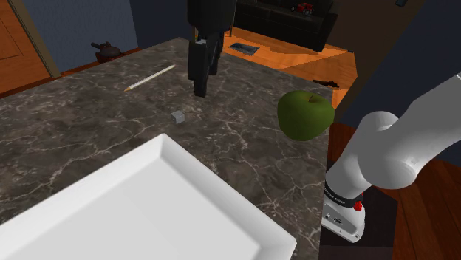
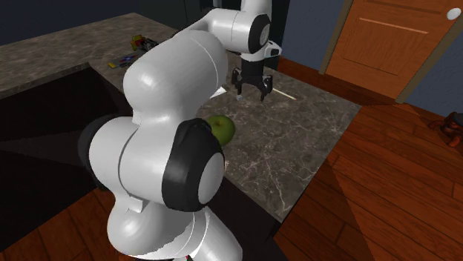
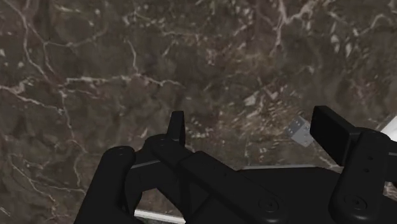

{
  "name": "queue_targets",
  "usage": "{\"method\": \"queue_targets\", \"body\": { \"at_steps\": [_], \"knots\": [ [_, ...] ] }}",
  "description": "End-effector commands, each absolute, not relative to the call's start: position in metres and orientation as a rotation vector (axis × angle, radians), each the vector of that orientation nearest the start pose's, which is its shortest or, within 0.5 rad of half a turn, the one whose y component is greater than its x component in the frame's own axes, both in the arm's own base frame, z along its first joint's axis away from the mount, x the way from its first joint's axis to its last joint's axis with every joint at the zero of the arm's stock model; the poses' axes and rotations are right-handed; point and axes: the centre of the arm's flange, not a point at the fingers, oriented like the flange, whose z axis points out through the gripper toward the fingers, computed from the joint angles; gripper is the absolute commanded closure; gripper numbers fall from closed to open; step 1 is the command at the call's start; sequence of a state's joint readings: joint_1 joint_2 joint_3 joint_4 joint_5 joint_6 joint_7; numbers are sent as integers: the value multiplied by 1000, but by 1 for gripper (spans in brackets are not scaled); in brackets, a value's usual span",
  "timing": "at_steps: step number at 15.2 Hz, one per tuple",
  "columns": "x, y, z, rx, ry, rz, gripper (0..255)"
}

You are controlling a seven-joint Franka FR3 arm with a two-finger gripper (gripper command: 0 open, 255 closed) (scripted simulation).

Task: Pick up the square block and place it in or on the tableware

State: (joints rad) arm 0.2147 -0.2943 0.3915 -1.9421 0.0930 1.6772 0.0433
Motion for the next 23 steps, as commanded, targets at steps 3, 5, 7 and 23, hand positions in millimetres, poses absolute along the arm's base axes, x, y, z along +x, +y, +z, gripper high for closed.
{"method": "queue_targets", "body": {
  "at_steps": [3,5,7,23],
  "knots": [
    [374,349,591,-3019,-980,-27,0],
    [373,376,588,-3006,-1049,-29,0],
    [373,378,582,-3005,-1054,-30,0],
    [374,377,548,-3005,-1054,-29,255]
  ]
}}
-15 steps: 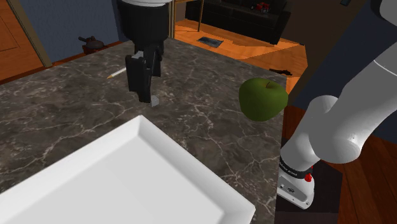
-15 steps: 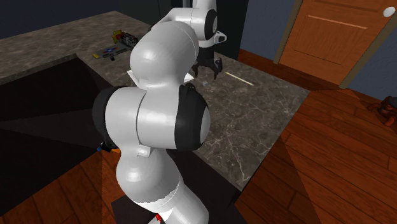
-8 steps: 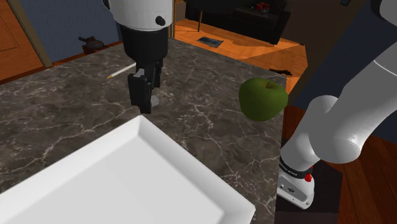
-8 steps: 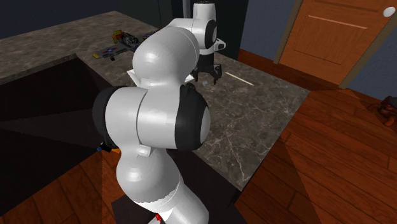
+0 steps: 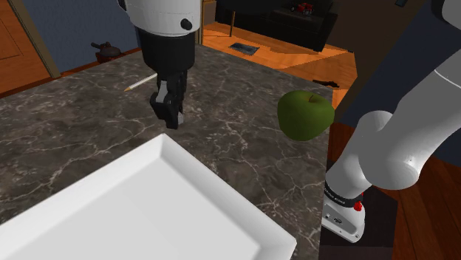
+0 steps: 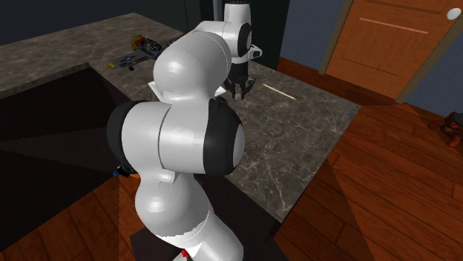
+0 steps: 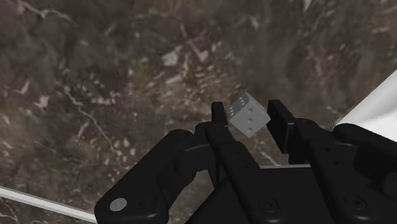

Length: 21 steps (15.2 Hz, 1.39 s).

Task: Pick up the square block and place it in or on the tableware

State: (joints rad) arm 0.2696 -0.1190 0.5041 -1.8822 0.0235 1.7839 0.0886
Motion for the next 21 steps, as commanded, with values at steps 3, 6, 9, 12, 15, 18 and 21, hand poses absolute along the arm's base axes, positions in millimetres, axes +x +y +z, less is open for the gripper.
{"method": "queue_targets", "body": {
  "at_steps": [3,6,9,12,15,18,21],
  "knots": [
    [375,376,548,-3005,-1054,-30,255],
    [377,375,546,-3005,-1054,-30,255],
    [374,377,553,-3005,-1054,-30,255],
    [374,377,569,-3005,-1054,-30,255],
    [374,377,585,-3005,-1054,-30,255],
    [374,377,600,-3005,-1054,-30,255],
    [374,377,616,-3005,-1054,-30,255]
  ]
}}
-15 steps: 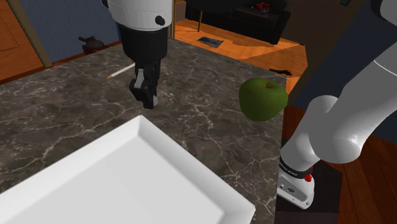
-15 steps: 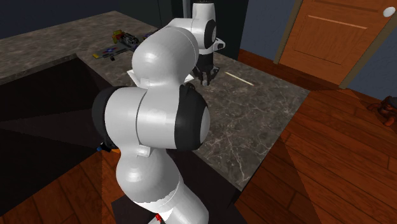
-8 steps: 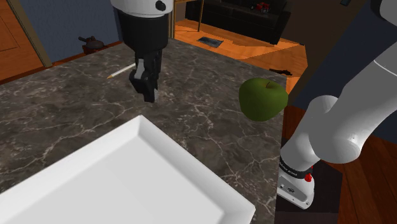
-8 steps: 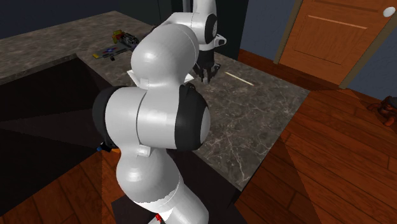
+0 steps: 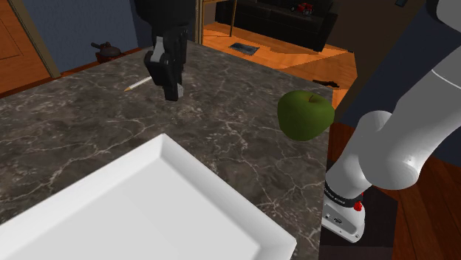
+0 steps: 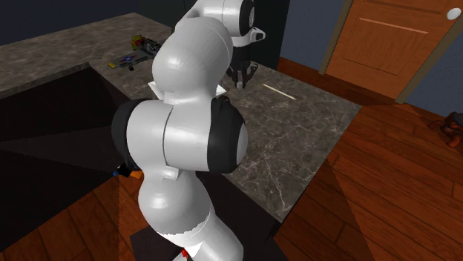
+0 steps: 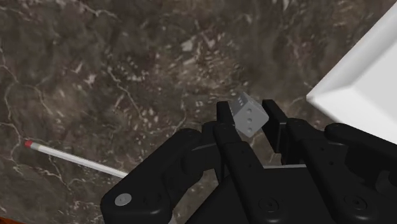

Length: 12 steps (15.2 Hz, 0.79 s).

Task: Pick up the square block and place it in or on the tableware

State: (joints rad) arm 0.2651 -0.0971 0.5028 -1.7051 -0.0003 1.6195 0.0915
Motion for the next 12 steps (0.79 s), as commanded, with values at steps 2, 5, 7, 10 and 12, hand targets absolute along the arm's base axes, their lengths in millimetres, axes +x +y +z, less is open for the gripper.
{"method": "queue_targets", "body": {
  "at_steps": [2,5,7,10,12],
  "knots": [
    [374,377,627,-3005,-1054,-30,255],
    [374,377,638,-3005,-1054,-30,255],
    [356,396,639,-3005,-1054,-30,255],
    [329,425,639,-3005,-1054,-30,255],
    [311,444,639,-3005,-1054,-30,255]
  ]
}}
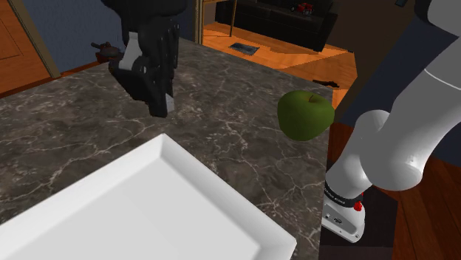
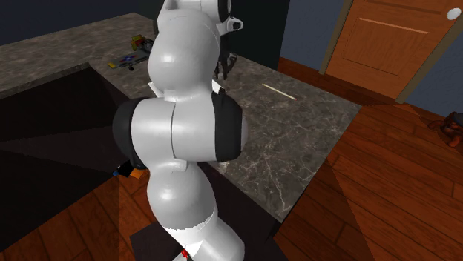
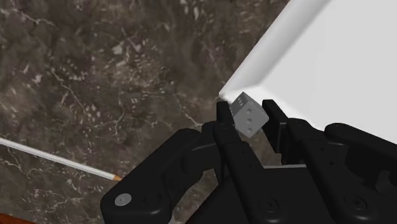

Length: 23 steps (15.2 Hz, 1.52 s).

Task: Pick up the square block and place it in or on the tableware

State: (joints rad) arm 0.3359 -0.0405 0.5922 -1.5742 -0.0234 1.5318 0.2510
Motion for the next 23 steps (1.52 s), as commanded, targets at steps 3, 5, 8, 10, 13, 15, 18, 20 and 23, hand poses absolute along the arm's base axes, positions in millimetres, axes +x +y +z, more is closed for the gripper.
{"method": "queue_targets", "body": {
  "at_steps": [3,5,8,10,13,15,18,20,23],
  "knots": [
    [284,473,640,-3005,-1054,-30,255],
    [266,492,640,-3005,-1054,-30,255],
    [239,521,641,-3005,-1054,-30,255],
    [221,541,641,-3005,-1054,-30,255],
    [208,554,630,-3005,-1054,-30,255],
    [208,554,620,-3005,-1054,-30,255],
    [208,554,604,-3005,-1054,-30,255],
    [208,554,593,-3005,-1054,-30,255],
    [208,554,578,-3005,-1054,-30,255]
  ]
}}
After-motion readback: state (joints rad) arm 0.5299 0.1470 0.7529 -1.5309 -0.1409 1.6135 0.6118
